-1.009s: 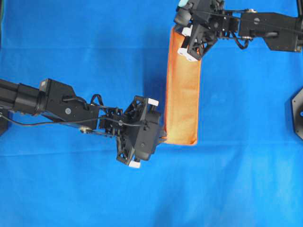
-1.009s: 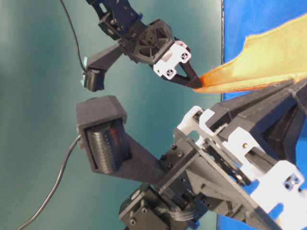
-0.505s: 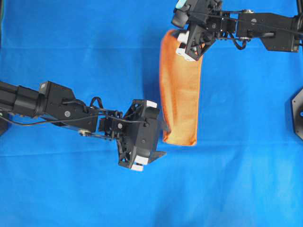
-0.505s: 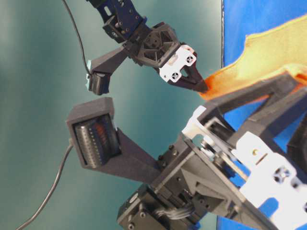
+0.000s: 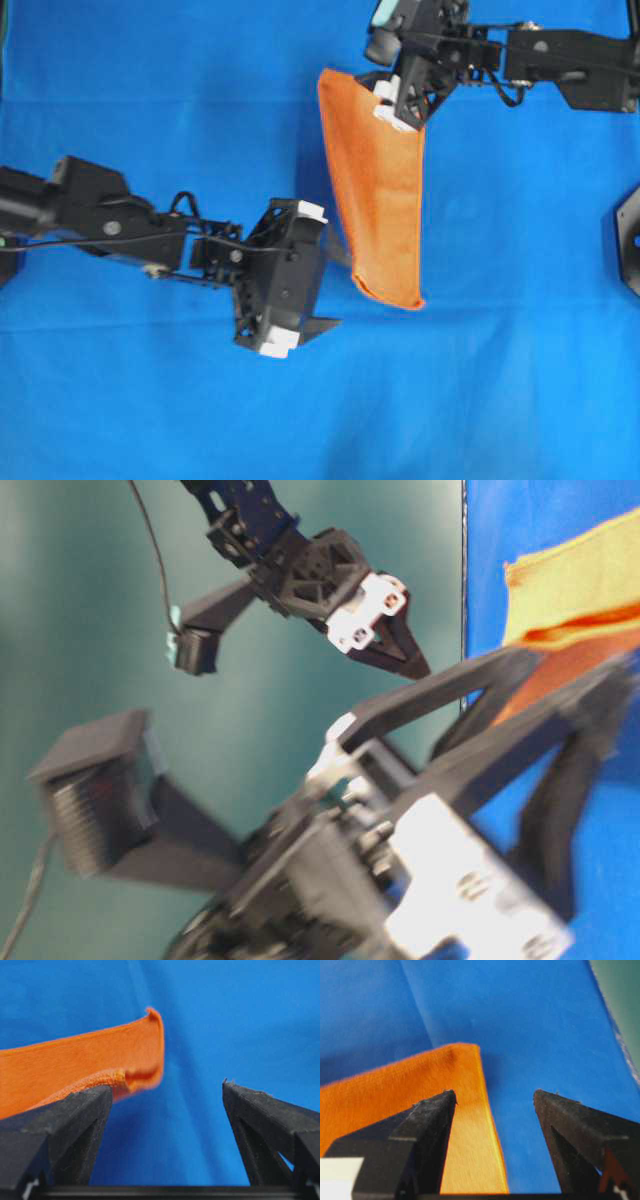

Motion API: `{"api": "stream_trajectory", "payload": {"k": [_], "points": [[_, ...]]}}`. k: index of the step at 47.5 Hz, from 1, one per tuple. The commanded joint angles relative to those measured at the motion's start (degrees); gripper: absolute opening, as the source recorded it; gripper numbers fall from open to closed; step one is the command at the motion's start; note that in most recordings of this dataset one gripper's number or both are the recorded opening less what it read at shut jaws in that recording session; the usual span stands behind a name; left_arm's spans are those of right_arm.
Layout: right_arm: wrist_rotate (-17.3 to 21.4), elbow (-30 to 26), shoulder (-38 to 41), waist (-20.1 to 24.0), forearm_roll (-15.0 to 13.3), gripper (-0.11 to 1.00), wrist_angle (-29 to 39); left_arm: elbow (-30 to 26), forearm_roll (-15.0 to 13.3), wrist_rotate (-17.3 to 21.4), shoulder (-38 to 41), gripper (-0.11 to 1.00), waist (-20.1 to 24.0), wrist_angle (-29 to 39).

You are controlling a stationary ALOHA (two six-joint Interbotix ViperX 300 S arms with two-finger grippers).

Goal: Fold the orange towel.
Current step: 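Lay the towel down, open both grippers and pull them back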

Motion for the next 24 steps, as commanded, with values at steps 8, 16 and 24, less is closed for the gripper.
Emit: {"api": "stream_trajectory", "payload": {"k": [8,16,24], "points": [[0.26,6.15,-12.57,0.26,-0.09,0.65,-0.53,5.01,0.09,-0.7,-10.81,0.83,1.32,1.14],[1.05,13.71,-22.15,1.58,0.53,0.65,-1.32,9.84,0.09,-0.97,-16.7,0.83,2.81,-0.7],[1.14,20.74,-32.17,5.01,3.16,0.64,-2.02,15.38,0.09,-2.11,-22.41,0.83,6.24,-6.42]]}}
